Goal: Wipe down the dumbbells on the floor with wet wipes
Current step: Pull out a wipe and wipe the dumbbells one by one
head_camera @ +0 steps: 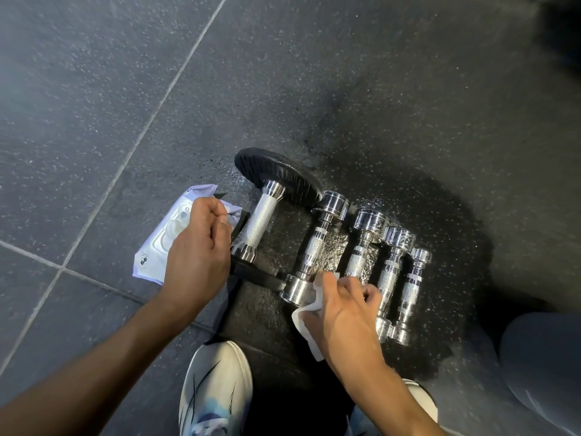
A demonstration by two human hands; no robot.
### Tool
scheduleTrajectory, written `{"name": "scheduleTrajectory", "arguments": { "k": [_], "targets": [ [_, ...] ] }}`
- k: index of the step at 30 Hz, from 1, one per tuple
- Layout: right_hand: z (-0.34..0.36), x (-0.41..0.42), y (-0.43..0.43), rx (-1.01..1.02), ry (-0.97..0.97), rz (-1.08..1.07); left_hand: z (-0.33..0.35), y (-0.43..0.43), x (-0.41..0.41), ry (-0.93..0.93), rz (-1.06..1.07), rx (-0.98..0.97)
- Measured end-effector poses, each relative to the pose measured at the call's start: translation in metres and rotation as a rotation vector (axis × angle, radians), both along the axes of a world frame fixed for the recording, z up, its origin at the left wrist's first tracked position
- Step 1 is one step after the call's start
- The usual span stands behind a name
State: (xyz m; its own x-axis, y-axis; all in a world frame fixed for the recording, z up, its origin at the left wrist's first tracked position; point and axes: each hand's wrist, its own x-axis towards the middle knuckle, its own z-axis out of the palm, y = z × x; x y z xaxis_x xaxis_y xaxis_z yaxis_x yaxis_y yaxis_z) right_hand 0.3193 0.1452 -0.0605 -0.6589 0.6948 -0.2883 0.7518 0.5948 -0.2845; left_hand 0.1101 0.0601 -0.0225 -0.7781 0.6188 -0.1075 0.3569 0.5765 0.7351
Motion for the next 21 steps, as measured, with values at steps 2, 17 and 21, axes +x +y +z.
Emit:
{"name": "scheduleTrajectory", "arguments": {
  "k": [2, 17, 21],
  "targets": [
    [0.007, 0.002, 0.002, -0.027, 0.080, -0.010, 0.000, 0.000, 0.000, 0.001, 0.000, -0.003],
    [-0.010, -0.045, 0.050, -0.572, 0.576, -0.678, -0.001, 0.000, 0.000, 0.005, -0.013, -0.004],
    [-0.009, -0.050, 0.051, -0.331, 0.636, -0.726, -0.001, 0.000, 0.000, 0.005, -0.015, 0.003]
  ]
}}
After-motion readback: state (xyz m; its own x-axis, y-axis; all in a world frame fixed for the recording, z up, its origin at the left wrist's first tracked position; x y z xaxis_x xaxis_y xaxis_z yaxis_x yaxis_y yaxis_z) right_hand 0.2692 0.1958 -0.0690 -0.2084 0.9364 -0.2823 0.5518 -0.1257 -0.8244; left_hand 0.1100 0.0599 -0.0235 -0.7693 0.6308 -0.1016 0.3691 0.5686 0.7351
